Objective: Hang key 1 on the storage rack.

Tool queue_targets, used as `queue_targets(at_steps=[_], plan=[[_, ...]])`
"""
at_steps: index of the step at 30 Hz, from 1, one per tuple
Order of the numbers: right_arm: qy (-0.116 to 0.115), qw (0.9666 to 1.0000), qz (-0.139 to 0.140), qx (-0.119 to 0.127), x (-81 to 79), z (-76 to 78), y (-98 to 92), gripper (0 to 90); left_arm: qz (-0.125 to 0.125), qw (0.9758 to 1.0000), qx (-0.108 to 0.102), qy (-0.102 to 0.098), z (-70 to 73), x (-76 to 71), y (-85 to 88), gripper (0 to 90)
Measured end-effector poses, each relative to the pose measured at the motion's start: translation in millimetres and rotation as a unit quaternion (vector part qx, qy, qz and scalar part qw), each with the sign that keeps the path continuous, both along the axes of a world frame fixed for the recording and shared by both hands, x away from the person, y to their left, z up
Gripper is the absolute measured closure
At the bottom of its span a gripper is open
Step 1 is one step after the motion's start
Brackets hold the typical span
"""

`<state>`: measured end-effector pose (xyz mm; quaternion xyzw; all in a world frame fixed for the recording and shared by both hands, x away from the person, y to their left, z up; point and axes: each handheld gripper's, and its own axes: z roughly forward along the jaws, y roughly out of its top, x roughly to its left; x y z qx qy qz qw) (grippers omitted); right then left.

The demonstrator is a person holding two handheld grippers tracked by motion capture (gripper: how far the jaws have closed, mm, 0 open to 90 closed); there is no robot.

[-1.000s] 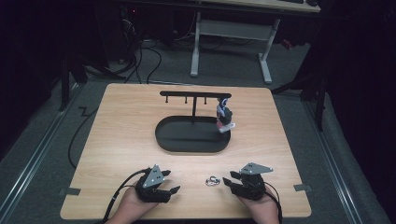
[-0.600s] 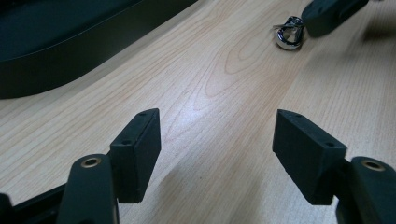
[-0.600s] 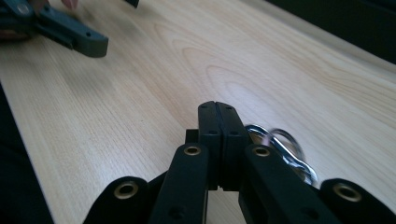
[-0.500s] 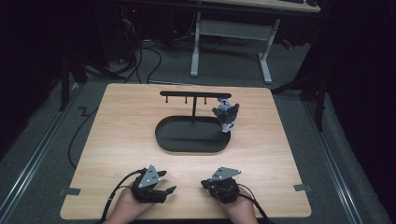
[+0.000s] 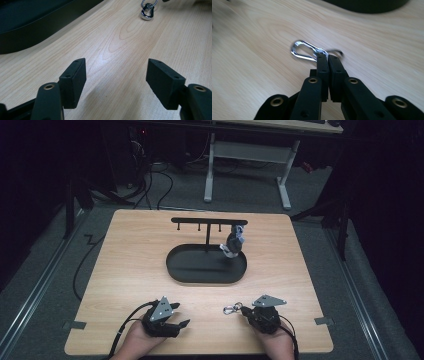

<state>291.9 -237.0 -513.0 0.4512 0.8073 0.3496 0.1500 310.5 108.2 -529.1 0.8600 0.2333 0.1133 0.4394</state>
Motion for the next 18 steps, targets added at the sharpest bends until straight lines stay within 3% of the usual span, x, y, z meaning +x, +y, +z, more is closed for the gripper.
queue_targets(at_steps=[6,9,14,18], plan=[[-0.013,0.998,0.061,-0.003,10.9,0.8,47.1,85.8,0.004,1.0,0.0,0.003,-1.3,-2.2,3.2,33.3],[-0.026,0.9975,0.06,-0.029,25.7,-0.6,61.8,84.7,0.008,1.0,-0.002,0.001,-0.6,-4.5,7.1,33.5],[-0.005,0.9984,0.043,-0.037,40.4,-9.4,58.5,84.6,0.014,0.9999,-0.008,0.001,1.0,-5.3,12.0,33.6],[0.0,0.9984,0.046,-0.032,32.6,-9.5,51.4,84.5,0.014,0.9999,-0.01,0.0,2.2,-5.2,12.1,33.6]])
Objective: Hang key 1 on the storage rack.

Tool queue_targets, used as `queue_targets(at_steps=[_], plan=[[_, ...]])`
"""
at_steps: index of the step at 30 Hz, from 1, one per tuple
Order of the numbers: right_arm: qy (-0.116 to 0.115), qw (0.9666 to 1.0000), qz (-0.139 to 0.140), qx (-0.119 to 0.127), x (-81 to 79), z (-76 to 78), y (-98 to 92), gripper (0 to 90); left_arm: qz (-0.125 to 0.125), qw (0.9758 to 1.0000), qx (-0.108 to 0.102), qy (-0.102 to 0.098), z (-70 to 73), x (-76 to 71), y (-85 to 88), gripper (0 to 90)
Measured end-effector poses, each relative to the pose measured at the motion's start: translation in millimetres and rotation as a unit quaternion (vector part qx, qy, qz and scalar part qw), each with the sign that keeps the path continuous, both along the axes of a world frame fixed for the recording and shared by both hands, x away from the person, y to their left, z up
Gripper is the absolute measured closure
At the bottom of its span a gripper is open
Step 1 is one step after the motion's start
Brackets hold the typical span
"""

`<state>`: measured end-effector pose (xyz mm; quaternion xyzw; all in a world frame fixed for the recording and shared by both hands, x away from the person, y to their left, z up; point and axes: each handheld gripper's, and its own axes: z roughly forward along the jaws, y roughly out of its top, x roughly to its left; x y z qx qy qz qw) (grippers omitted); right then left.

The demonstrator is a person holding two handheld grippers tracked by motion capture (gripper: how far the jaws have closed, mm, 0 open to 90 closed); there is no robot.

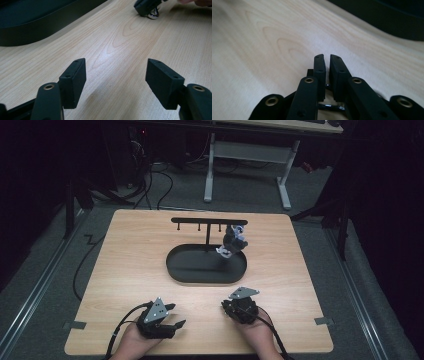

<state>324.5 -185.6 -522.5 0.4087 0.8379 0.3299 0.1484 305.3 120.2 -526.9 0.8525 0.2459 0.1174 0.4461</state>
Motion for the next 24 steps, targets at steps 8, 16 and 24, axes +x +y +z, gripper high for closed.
queue_targets(at_steps=[8,16,24], plan=[[0.005,1.0,-0.002,-0.004,-37.2,2.0,-36.5,81.5,-0.013,0.9999,-0.005,-0.008,4.4,0.7,-7.1,33.4],[0.014,0.996,-0.087,0.017,-54.9,3.5,-100.2,81.3,-0.03,0.9994,0.001,-0.017,6.0,0.9,-17.0,33.3],[-0.007,0.991,-0.126,0.044,-75.2,16.2,-130.2,76.3,-0.031,0.9994,0.003,-0.018,6.5,0.8,-17.9,33.3]])
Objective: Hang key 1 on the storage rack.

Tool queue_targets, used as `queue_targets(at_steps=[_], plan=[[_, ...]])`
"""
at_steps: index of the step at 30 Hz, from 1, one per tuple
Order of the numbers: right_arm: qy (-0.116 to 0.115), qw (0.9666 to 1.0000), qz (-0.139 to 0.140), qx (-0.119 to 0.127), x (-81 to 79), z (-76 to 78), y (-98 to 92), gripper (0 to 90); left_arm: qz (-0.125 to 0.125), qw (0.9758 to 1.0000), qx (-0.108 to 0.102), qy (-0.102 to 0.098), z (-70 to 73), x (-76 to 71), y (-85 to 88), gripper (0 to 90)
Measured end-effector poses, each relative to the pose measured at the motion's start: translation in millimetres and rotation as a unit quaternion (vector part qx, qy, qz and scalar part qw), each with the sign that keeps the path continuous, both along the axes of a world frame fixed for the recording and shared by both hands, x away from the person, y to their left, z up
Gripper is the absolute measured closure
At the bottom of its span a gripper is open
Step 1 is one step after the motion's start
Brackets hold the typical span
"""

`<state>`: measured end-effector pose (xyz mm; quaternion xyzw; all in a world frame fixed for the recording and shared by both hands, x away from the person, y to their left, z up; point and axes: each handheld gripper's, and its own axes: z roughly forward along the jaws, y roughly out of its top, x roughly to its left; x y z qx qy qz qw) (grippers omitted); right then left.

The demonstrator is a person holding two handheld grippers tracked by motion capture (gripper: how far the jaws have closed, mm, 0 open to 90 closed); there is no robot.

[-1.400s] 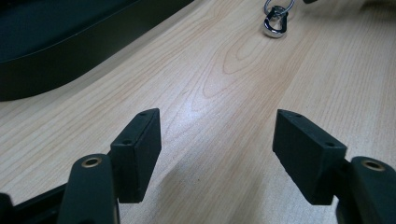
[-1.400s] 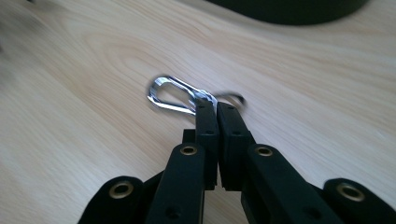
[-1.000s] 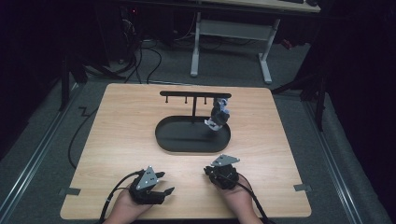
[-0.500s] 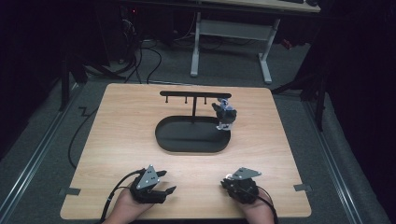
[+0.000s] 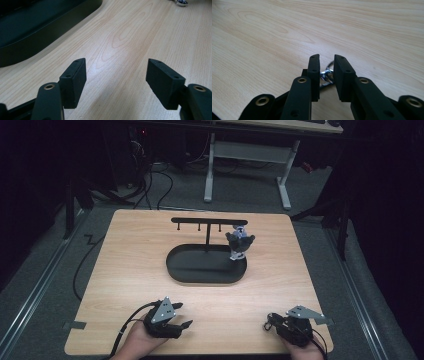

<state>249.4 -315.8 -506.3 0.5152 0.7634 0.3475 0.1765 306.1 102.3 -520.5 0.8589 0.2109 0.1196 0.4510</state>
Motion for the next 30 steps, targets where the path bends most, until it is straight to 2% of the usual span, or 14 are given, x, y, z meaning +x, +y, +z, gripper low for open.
queue_targets(at_steps=[3,5,9,11,14,22,24,30], plan=[[-0.003,0.9999,-0.011,-0.007,-9.0,2.6,-6.7,76.3,0.0,1.0,0.001,-0.002,0.1,0.1,0.7,33.3],[0.0,0.9998,-0.016,-0.01,-14.8,2.4,-10.4,80.9,0.001,1.0,0.002,-0.001,-0.3,0.6,1.3,33.3],[0.032,0.9993,-0.015,-0.009,-17.1,-5.7,-12.0,86.2,0.002,1.0,0.002,0.0,-0.4,1.3,2.1,33.3],[0.042,0.999,-0.006,-0.015,-13.6,-8.3,-7.3,86.3,0.003,1.0,0.004,0.001,-0.5,1.2,2.6,33.3],[0.038,0.9989,-0.002,-0.029,-4.3,-9.9,1.8,86.1,0.008,1.0,0.002,0.001,-1.4,-0.6,5.3,33.4],[0.03,0.9985,0.015,-0.042,46.8,-11.2,16.9,85.5,0.024,0.9997,-0.003,0.006,-1.8,-2.1,14.5,33.6],[0.033,0.9985,0.016,-0.04,53.4,-10.9,18.5,84.8,0.025,0.9997,-0.003,0.006,-1.6,-1.8,14.6,33.6],[0.029,0.9995,0.006,0.007,50.4,-7.3,15.0,78.4,0.021,0.9997,0.005,0.006,-3.7,-0.7,11.6,33.6]])
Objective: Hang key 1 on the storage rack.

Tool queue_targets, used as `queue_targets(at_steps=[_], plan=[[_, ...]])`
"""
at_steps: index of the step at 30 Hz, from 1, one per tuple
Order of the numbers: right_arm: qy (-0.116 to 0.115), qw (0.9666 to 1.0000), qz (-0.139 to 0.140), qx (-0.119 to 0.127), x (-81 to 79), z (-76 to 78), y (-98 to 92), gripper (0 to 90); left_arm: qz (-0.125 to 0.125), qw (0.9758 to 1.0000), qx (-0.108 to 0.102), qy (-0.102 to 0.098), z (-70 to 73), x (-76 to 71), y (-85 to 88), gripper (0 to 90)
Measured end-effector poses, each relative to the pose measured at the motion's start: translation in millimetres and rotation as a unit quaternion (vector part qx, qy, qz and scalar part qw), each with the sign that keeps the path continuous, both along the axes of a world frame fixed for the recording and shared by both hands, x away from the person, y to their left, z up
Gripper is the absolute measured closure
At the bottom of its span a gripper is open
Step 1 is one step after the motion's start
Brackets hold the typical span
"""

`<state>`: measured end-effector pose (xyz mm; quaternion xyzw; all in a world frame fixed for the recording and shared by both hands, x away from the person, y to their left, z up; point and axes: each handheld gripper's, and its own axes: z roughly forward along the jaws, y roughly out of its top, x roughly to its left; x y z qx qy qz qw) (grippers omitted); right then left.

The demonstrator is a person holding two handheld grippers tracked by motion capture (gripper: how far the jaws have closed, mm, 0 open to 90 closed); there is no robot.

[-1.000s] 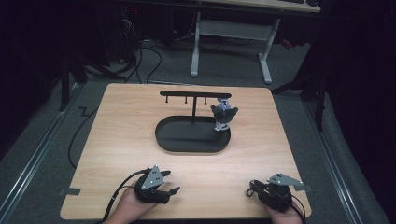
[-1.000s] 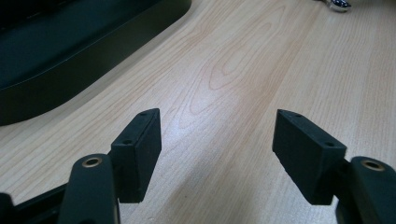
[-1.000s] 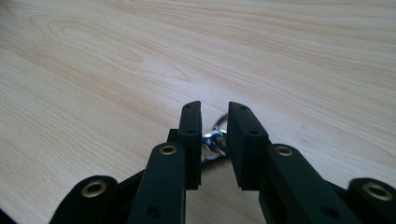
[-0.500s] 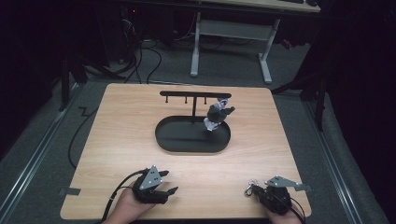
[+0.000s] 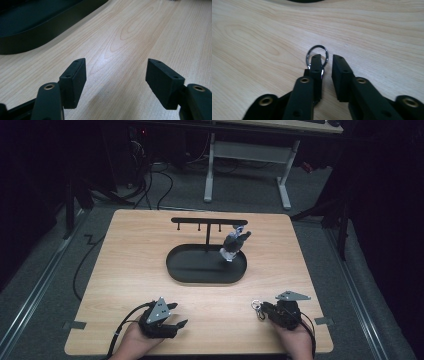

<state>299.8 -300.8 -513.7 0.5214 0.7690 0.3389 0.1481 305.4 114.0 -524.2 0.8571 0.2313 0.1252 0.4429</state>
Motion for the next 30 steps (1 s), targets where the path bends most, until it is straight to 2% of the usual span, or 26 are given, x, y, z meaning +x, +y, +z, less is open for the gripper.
queue_targets(at_steps=[2,5,6,8,9,11,14,15,16,18,20,23,25,30], plan=[[0.005,0.9996,-0.001,0.027,2.0,-0.8,-0.6,71.6,-0.001,1.0,0.0,-0.001,0.1,-0.5,-0.4,33.6],[0.017,0.999,-0.001,0.041,7.9,-4.3,1.5,66.8,-0.002,1.0,0.003,-0.002,0.7,-1.1,0.5,33.6],[0.019,0.9987,-0.001,0.046,10.5,-5.9,1.8,66.9,-0.001,1.0,0.001,-0.002,0.8,-1.0,1.0,33.6],[0.028,0.9984,0.003,0.05,14.4,-7.7,1.9,74.0,0.001,1.0,-0.001,-0.002,1.6,-0.6,2.4,33.6],[0.028,0.9984,0.006,0.048,14.7,-7.0,3.0,75.9,0.002,1.0,-0.003,-0.003,1.8,-0.4,2.9,33.6],[0.016,0.999,0.015,0.039,13.1,-1.4,5.2,87.8,0.004,1.0,-0.003,-0.003,2.1,0.0,3.9,33.6],[0.011,0.9996,0.027,0.007,10.9,7.8,8.9,89.2,0.005,1.0,-0.005,-0.002,2.2,0.3,5.0,33.6],[0.007,0.9993,0.031,-0.021,10.6,10.8,11.3,89.1,0.004,1.0,-0.004,-0.002,2.2,0.5,4.9,33.6],[0.006,0.9986,0.035,-0.038,11.0,12.8,12.8,89.1,0.004,1.0,-0.003,-0.003,2.1,0.6,4.5,33.6],[0.005,0.998,0.037,-0.05,13.5,16.6,14.0,88.9,0.002,1.0,0.0,-0.003,1.9,0.9,3.6,33.6],[0.01,0.9978,0.038,-0.053,17.7,18.3,16.0,87.7,0.0,1.0,0.001,-0.004,1.6,0.8,2.4,33.5],[0.015,0.9977,0.04,-0.053,25.7,16.6,21.3,78.5,-0.003,1.0,0.005,-0.006,1.7,0.7,2.0,33.5],[0.011,0.9979,0.037,-0.053,28.1,17.5,22.9,76.9,-0.003,1.0,0.004,-0.006,1.9,0.9,2.3,33.4],[-0.001,0.9987,0.031,-0.041,19.2,26.6,17.5,71.6,-0.005,1.0,0.005,-0.005,1.4,1.8,2.1,33.4]])
